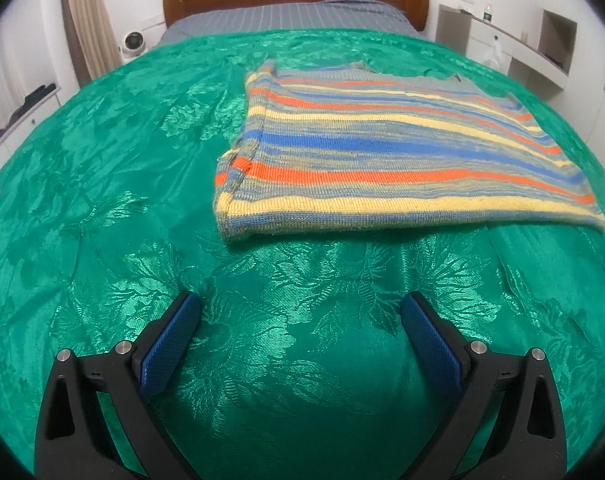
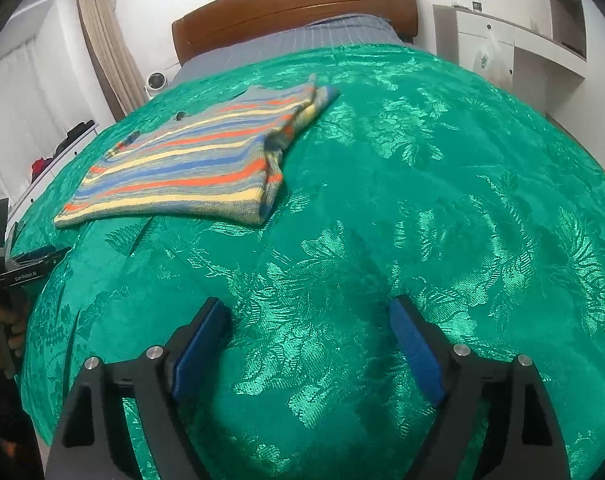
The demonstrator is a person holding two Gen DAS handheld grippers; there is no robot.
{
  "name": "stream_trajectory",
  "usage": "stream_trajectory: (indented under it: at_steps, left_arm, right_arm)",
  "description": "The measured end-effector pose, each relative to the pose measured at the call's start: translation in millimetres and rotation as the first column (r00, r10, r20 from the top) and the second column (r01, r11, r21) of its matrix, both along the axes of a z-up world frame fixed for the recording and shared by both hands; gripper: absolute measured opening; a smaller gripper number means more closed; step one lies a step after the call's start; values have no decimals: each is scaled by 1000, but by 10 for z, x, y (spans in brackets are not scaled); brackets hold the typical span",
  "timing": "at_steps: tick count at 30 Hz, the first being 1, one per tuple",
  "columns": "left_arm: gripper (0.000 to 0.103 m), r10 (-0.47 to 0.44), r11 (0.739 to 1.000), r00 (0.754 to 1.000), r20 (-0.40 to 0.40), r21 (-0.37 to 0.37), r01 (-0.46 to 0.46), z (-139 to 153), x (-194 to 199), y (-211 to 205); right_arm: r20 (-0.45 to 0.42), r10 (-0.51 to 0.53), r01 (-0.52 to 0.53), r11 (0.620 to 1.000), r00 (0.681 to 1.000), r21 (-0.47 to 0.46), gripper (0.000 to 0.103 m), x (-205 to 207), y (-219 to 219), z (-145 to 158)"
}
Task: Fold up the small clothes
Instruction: 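Open both grippers and withdraw from the folded sweater, then grasp the sweater edge with the left gripper while the right gripper grasps it too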
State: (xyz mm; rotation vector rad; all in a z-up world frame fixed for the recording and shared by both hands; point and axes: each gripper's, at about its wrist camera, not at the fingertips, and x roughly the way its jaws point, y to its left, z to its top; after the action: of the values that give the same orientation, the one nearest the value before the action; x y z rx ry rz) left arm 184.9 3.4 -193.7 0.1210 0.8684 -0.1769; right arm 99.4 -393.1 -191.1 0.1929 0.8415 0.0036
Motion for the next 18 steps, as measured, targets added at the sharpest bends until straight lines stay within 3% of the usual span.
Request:
stream_trajectory:
  at_steps: [14,18]
  left_arm:
    - [101,2,1000,1000,8,8,-2,-4,-6,-17]
    - [101,6,1000,1000,-28,21,-5,59,-12,-24]
  right_arm:
    - [14,1,-1,1000,1000,3,84,-15,0,-23]
    - [5,1,-1,1000,1000,5,84,-9,0,-15]
